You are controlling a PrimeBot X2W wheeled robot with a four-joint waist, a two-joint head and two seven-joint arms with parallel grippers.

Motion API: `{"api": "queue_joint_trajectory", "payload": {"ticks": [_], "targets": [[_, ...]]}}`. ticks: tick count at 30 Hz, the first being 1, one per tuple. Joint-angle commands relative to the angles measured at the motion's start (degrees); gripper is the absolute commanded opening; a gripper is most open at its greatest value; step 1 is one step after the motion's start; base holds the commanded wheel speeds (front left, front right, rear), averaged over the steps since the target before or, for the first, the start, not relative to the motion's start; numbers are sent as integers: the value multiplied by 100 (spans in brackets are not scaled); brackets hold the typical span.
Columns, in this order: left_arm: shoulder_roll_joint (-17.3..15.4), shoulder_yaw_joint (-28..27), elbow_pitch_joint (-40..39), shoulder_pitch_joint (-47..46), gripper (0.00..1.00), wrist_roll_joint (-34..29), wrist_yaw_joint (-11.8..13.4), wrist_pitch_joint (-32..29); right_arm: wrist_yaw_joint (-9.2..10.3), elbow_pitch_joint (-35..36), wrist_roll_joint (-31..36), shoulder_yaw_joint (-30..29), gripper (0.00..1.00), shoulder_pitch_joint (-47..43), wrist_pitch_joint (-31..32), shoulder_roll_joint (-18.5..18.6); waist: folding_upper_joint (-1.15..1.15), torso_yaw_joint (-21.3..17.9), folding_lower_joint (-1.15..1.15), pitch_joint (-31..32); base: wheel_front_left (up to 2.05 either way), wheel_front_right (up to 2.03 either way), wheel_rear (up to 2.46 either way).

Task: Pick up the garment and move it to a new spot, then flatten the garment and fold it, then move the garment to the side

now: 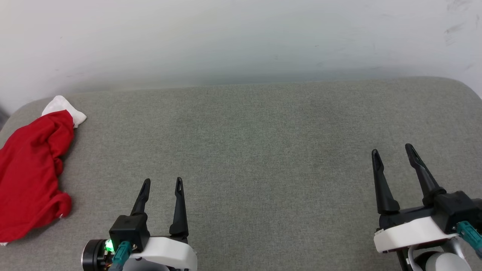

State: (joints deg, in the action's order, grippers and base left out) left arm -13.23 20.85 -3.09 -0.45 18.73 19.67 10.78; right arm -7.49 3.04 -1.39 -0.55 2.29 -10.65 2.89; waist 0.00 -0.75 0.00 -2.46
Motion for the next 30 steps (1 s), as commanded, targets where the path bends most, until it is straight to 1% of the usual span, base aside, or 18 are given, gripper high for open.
{"api": "queue_joint_trajectory", "payload": {"ticks": [1,4,7,10,13,15,20,25,27,30], "targets": [[-4,19,-70,-71,100,-81,-29,46,0,60,115,14,100,6,-64,-1,0,2,0,-1,0,0,0],[91,-98,-118,16,100,-12,-164,80,0,38,73,-64,100,-19,-96,-2,0,4,0,-2,0,0,0],[227,-265,-146,107,100,12,-518,121,0,8,-5,-97,100,-30,-134,-2,0,7,0,-2,0,0,0],[432,-588,-147,223,100,-28,-815,160,0,-46,-161,-174,100,-45,-168,-2,0,7,0,-3,0,0,0],[637,-929,-115,318,100,-140,-1136,191,1,-121,-368,-245,100,-58,-210,-2,0,0,0,-5,0,0,0],[754,-1140,-89,367,100,-244,-1339,221,1,-154,-393,-236,100,-52,-224,-3,0,-4,0,-9,0,0,0],[935,-1463,10,460,100,-539,-1786,272,1,-286,-456,-194,100,-87,-284,-3,0,-17,0,-12,0,0,0],[1004,-1538,147,502,100,-888,-2059,328,1,-434,-394,-171,100,-100,-336,-3,0,-24,0,-11,0,0,0],[1018,-1520,203,526,100,-1028,-2114,348,1,-475,-416,-177,100,-99,-360,-4,0,-29,0,-12,0,0,0],[1025,-1536,257,552,100,-1150,-2129,379,1,-509,-351,-170,100,-86,-391,-4,0,-31,0,-19,0,0,0]]}}
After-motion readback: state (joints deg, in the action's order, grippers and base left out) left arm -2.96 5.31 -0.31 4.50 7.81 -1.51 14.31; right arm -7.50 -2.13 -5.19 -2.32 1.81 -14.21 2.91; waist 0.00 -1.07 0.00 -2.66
